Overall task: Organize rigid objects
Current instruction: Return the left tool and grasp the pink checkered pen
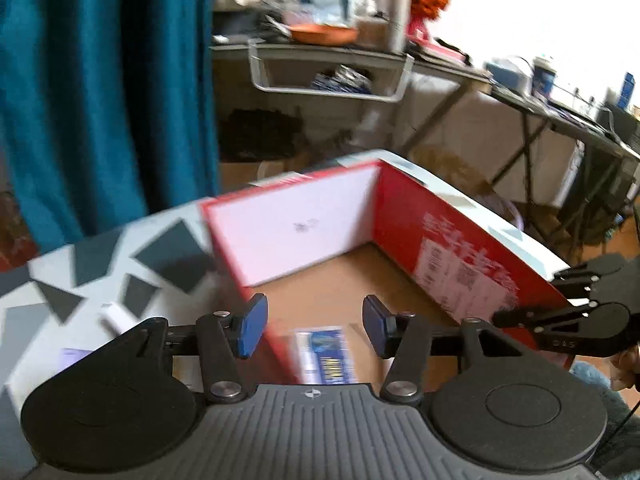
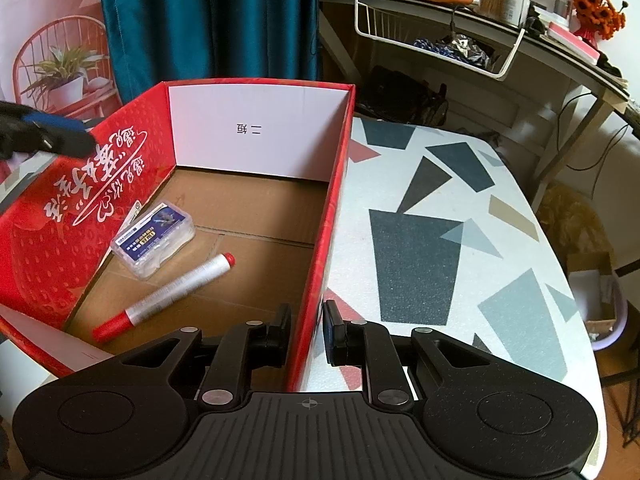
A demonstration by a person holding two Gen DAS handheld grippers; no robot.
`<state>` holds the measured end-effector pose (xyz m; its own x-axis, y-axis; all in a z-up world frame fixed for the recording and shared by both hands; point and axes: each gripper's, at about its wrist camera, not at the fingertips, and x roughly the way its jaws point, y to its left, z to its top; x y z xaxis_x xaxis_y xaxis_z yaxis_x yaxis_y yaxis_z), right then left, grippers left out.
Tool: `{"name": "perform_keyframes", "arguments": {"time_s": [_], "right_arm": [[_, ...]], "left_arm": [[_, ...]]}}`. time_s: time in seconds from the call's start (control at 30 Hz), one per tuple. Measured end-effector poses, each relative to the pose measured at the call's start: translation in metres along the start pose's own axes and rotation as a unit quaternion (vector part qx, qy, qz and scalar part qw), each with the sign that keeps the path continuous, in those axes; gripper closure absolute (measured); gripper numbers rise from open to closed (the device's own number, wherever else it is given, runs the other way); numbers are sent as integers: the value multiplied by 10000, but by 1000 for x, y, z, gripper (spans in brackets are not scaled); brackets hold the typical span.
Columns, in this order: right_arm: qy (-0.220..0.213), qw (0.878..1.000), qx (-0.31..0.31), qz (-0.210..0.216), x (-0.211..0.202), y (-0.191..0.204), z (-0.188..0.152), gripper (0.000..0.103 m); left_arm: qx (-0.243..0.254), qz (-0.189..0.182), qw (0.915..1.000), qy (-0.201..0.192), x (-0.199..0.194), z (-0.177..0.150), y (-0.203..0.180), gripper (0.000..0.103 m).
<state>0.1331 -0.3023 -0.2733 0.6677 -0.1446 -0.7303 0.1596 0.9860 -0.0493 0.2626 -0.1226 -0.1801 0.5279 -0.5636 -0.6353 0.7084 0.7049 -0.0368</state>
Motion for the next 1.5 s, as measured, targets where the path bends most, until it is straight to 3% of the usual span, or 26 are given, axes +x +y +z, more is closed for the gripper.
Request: {"name": "perform_keyframes", "arguments": {"time_s": [0.13,0.33,0.47,0.57,0.7,1.5], "right_arm": [[5,10000,11,8,0,0,0,86],[3,10000,13,11,0,0,0,86],[19,10000,59,52,2,-1,0,84],[13,10000,42,37,2,-1,0,85],[3,10000,23,-3,1,-1,0,86],[-173,9995,243,-116,-4,-1,-7,90]], "left_arm": [[-419,438,9981,-54,-15,-16,30,46],[-1222,831,9884,355,-16,-63,64,47],[-1415,970,9835,567,-14,-88,69,63],[-1562,1050,9805,562,-14,-95,73,68],[-1474,1072,9815,585,-4,-92,68,74],[-1107,1401,9791,973,49,-100,39,77]]}}
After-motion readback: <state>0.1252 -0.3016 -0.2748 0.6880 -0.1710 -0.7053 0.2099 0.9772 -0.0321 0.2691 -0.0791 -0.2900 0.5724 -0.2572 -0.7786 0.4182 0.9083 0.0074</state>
